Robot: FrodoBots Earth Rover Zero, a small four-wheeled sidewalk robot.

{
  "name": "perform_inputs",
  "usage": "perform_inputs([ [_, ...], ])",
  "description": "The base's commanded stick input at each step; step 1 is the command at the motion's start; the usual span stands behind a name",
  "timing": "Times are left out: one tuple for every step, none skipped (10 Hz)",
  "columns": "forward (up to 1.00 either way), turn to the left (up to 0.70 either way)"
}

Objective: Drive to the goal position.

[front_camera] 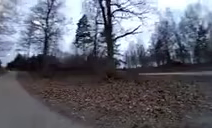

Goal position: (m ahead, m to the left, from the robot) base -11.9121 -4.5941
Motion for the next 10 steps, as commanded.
perform_inputs([
  [0.0, -0.7],
  [0.0, -0.7],
  [0.0, -0.7],
  [0.0, -0.7],
  [0.0, -0.7],
  [0.0, -0.7],
  [0.0, -0.7],
  [0.0, -0.7],
  [0.0, -0.7],
  [0.0, -0.7],
])
